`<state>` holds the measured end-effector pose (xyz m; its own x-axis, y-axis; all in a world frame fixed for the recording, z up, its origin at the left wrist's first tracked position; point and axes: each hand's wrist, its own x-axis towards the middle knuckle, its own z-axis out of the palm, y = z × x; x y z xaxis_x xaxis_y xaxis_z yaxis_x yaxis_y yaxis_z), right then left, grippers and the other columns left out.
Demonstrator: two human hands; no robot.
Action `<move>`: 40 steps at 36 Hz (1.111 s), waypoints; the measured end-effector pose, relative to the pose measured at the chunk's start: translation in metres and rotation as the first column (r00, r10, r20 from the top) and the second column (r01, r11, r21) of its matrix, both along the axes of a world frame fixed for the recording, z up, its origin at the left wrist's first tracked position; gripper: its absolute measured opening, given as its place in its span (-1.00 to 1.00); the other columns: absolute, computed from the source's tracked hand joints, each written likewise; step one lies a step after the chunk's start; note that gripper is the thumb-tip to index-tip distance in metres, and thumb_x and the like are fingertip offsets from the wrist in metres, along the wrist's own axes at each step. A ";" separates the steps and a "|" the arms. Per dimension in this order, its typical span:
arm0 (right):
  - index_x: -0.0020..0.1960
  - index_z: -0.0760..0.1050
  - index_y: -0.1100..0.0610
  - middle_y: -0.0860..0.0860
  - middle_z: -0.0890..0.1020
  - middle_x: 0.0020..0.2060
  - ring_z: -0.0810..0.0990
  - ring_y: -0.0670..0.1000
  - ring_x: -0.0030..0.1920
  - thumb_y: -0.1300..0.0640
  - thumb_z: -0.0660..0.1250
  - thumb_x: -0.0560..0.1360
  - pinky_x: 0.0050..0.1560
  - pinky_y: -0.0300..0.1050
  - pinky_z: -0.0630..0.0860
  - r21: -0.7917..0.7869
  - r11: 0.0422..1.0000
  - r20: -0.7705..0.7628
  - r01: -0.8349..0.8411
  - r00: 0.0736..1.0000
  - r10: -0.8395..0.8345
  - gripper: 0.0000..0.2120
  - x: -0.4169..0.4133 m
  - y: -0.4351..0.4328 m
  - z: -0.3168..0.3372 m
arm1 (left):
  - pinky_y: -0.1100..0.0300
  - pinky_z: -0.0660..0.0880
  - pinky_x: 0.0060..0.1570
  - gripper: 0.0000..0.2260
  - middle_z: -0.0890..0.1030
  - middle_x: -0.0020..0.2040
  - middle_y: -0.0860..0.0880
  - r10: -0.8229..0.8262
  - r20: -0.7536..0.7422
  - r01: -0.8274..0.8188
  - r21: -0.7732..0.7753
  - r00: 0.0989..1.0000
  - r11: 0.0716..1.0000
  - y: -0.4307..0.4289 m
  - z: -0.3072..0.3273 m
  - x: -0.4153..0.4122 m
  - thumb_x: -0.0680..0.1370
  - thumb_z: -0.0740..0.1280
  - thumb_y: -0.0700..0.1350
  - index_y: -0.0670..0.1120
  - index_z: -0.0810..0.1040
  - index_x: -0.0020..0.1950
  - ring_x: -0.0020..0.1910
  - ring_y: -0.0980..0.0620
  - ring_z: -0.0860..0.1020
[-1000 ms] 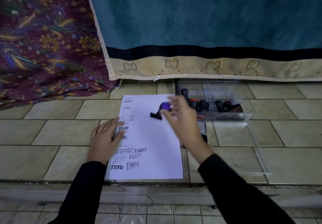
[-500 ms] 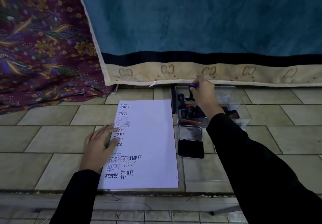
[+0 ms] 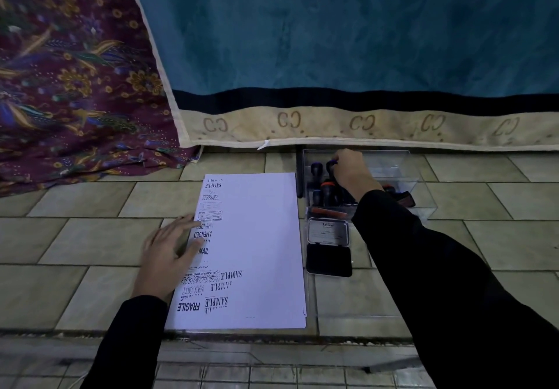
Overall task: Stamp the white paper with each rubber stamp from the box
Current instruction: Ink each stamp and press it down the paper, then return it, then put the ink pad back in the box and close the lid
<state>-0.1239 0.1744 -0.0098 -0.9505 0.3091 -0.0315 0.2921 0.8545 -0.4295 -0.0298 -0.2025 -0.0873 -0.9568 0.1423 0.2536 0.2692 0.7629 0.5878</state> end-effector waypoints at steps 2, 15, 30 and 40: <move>0.07 0.56 0.33 0.27 0.62 0.01 0.58 0.21 0.07 0.23 0.26 0.54 -0.03 -0.04 0.52 0.017 1.000 0.012 -0.008 1.000 0.007 -0.80 -0.001 -0.001 0.000 | -0.12 0.17 0.42 -0.62 0.48 0.36 0.15 0.001 0.006 -0.001 0.001 1.000 1.000 0.000 0.001 0.000 0.47 0.20 0.23 0.14 0.53 0.20 0.35 0.09 0.41; 0.16 0.51 0.22 0.10 0.59 -0.02 0.54 -0.04 -0.15 0.33 0.24 0.53 -0.16 -0.41 0.43 -0.158 0.984 -0.410 -0.079 0.912 0.008 -0.78 0.063 -0.003 0.015 | -0.07 0.40 0.32 -0.73 0.58 0.26 0.16 -0.018 0.246 -0.133 0.584 0.969 0.801 -0.001 0.003 0.003 0.52 0.41 -0.03 0.14 0.56 0.21 0.29 0.16 0.50; -0.04 0.56 0.24 0.13 0.65 -0.17 0.60 0.06 -0.20 0.24 0.32 0.50 -0.21 -0.20 0.49 -0.164 0.986 -0.191 0.008 0.981 -0.040 -0.91 0.150 -0.012 -0.036 | 0.14 0.20 0.40 -0.47 0.50 0.31 0.15 -0.246 0.022 0.246 -0.014 0.969 0.969 0.136 0.048 0.066 0.44 0.34 0.29 0.07 0.47 0.32 0.35 0.16 0.37; -0.10 0.57 0.22 0.12 0.64 -0.17 0.60 0.06 -0.18 0.22 0.36 0.48 -0.21 -0.21 0.45 -0.101 0.995 -0.214 0.010 0.976 -0.031 -0.94 0.142 -0.014 -0.045 | 0.04 -0.13 0.49 -0.28 0.36 0.41 0.17 -0.165 0.093 0.180 -0.179 0.982 0.967 0.176 0.013 0.076 0.34 0.16 0.45 0.12 0.35 0.40 0.50 0.16 0.10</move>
